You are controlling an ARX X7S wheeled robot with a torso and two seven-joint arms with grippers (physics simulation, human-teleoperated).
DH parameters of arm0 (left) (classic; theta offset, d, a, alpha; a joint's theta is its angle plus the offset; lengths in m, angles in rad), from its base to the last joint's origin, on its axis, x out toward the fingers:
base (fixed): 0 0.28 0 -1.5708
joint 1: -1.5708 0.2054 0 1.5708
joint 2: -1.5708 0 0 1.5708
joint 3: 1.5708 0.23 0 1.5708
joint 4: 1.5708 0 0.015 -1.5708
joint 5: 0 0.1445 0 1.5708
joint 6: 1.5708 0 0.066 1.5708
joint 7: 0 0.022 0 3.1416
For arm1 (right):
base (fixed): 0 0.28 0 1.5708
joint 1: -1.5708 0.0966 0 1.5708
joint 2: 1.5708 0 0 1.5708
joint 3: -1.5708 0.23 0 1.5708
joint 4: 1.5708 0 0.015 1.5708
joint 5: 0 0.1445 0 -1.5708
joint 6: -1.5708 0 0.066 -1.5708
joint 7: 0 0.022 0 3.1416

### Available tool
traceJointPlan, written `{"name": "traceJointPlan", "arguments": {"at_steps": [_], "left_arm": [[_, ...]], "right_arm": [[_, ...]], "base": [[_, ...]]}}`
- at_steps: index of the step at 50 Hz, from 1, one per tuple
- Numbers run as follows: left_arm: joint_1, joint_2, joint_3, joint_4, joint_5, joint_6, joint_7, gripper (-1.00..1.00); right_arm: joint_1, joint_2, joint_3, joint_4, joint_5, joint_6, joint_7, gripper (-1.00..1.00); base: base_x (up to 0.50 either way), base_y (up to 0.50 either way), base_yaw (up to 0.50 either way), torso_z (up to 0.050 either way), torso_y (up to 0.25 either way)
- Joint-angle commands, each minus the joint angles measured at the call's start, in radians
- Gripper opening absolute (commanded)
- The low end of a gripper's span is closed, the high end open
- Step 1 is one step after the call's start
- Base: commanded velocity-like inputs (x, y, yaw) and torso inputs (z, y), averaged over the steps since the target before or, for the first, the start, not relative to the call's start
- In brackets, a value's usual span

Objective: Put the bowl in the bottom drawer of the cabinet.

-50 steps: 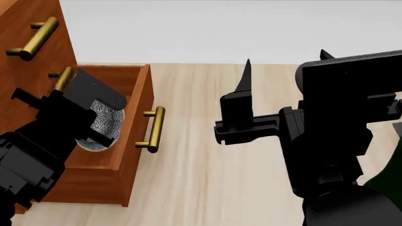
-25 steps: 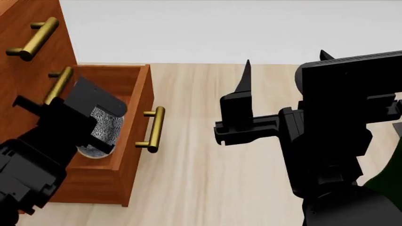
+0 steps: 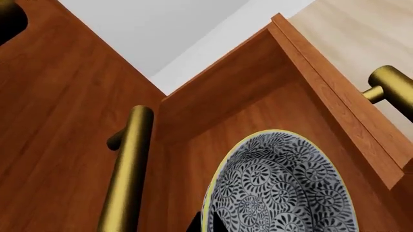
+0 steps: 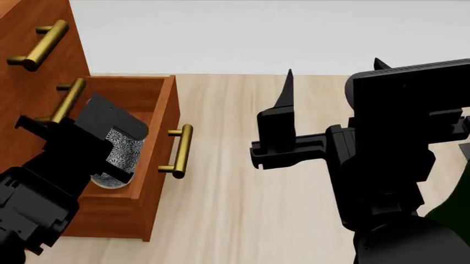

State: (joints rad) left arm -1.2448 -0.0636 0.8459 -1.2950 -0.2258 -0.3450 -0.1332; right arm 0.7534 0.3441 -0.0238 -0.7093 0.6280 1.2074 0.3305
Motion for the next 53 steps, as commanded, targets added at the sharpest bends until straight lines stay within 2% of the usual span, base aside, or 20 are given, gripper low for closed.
{"name": "traceJointPlan", "arguments": {"at_steps": [1, 18, 19, 53], "left_arm": [[0.025, 0.004, -0.062, -0.013, 0.071, 0.018, 0.022, -1.00], [0.028, 0.010, -0.120, -0.013, 0.134, 0.005, 0.040, -1.00], [0.028, 0.010, -0.123, -0.013, 0.136, 0.006, 0.041, 1.00], [0.015, 0.015, -0.154, -0.009, 0.177, 0.018, 0.048, 1.00]], "right_arm": [[-0.027, -0.003, -0.001, 0.010, -0.002, -0.021, 0.002, 1.00], [-0.028, 0.002, -0.001, 0.010, 0.005, -0.025, 0.008, 1.00], [-0.028, 0.002, -0.001, 0.010, 0.006, -0.025, 0.008, 1.00], [-0.026, 0.008, -0.002, 0.004, 0.027, -0.024, 0.024, 1.00]], "base": [[0.00, 0.00, 0.00, 0.000, 0.000], [0.00, 0.00, 0.00, 0.000, 0.000], [0.00, 0.00, 0.00, 0.000, 0.000], [0.01, 0.00, 0.00, 0.000, 0.000]]}}
